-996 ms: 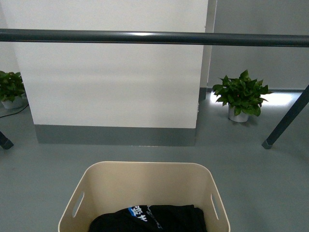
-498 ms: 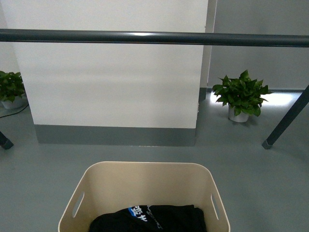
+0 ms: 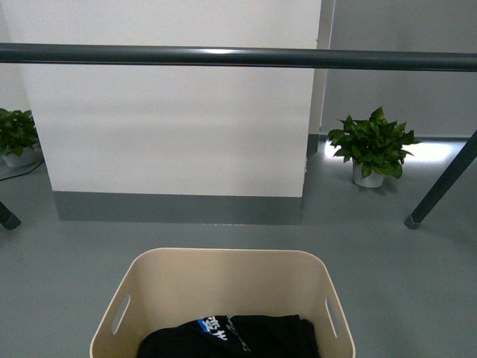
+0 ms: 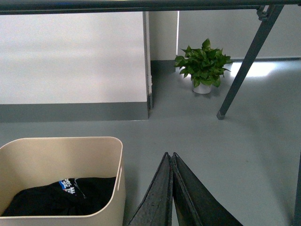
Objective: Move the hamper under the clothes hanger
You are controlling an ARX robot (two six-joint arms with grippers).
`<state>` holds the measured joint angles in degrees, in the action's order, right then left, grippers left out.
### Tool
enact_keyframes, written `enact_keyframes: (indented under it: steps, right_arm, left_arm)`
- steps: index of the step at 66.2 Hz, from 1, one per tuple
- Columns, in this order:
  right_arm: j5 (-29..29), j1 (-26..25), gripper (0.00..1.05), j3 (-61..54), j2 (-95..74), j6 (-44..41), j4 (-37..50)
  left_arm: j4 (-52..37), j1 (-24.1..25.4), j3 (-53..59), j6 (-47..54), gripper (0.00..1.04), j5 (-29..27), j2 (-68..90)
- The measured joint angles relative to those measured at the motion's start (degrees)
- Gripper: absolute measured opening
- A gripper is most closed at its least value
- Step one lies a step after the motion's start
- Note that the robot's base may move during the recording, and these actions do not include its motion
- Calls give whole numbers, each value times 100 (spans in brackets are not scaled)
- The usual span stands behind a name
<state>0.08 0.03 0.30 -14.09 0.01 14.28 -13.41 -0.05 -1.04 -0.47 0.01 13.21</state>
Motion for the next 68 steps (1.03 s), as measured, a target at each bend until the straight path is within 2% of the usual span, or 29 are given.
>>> enact_keyframes:
  steps: [16,20,23,25,38,45,58,68]
  right_arm:
    - [0,0,2,2,345,0,-345]
    - [0,0,2,2,468,0,-470]
    - [0,0,2,2,927,0,-1115]
    - [-7,0,2,2,1176,0,-1355]
    - [-15,0,2,2,1381,0,-1419]
    - [-15,0,22,2,1384,-4,-1421]
    - [-15,0,50,2,1384,-4,-1421]
    - [-15,0,76,2,1384,-4,-1421]
  left_arm:
    - [334,0,0,9,3,2,-332]
    - [931,0,0,13,3,2,-769]
    - [1270,0,0,13,3,2,-1165]
    - [1303,0,0,13,3,0,-1261]
    - [1329,0,0,7,4,0,-1290]
    - [1329,0,0,13,26,0,-1290]
    - [1329,0,0,13,55,0,-1290]
    - [1329,0,0,13,82,0,-1292]
